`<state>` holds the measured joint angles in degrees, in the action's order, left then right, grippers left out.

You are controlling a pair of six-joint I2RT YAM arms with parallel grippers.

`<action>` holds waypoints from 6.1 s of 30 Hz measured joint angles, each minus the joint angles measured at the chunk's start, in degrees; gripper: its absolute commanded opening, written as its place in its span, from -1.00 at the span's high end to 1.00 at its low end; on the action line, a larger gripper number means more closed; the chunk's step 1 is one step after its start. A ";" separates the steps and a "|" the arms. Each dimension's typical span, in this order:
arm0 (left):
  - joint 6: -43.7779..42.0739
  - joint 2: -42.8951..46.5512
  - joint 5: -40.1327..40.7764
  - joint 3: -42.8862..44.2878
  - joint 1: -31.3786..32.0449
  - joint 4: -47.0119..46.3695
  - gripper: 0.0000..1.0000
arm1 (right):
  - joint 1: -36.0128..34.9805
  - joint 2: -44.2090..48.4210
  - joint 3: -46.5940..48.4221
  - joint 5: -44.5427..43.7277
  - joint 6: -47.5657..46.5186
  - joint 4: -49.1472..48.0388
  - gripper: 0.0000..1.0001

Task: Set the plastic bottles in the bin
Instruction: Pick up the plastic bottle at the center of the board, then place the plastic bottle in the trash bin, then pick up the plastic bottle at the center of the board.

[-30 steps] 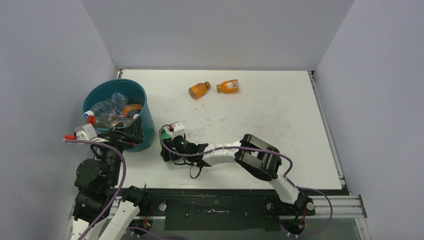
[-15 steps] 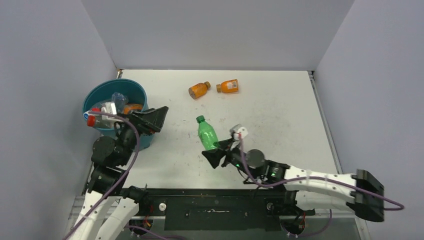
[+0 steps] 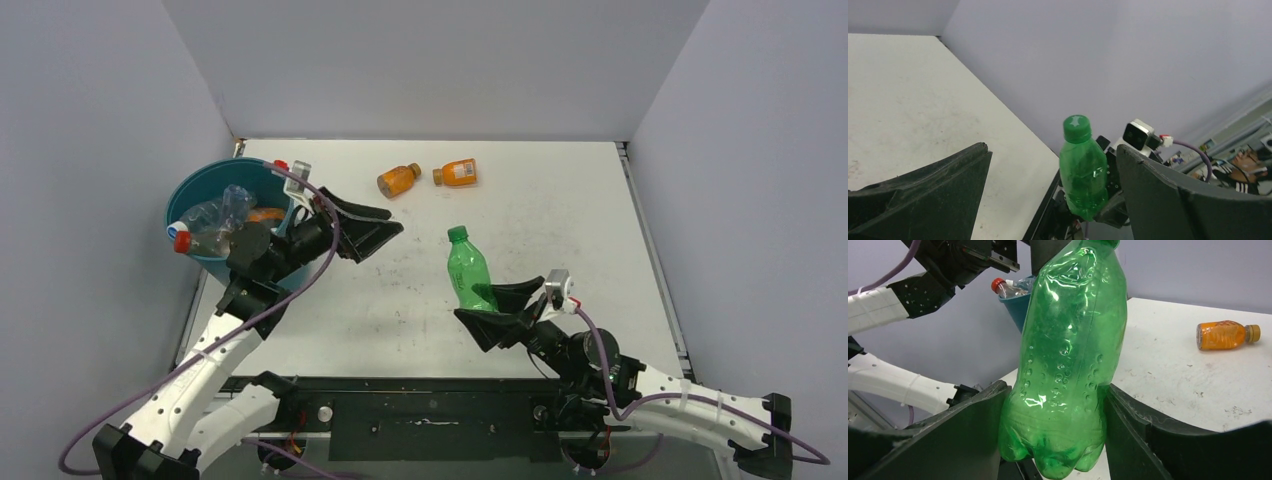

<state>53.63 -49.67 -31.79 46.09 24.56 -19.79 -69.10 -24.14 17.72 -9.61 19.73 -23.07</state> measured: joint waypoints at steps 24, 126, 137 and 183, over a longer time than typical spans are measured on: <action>-13.77 -14.25 5.64 10.86 17.94 13.18 0.08 | -0.07 -4.92 -1.49 3.26 -2.89 -4.37 0.63; -19.87 9.73 14.16 -11.89 -2.21 18.05 -0.89 | 47.65 -99.73 54.21 -1.01 40.24 -8.09 -0.79; -19.47 9.79 14.43 -12.00 -1.99 18.10 -0.90 | 46.69 -110.64 70.42 -5.01 57.81 -1.49 -0.79; -9.03 9.60 11.23 -19.56 2.32 6.67 -0.92 | 39.95 -43.80 6.43 18.05 36.04 -18.88 0.57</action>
<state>44.60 -40.07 -20.56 26.52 26.87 -13.13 -29.15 -67.94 24.14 8.45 55.77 -41.95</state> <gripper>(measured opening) 0.963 0.531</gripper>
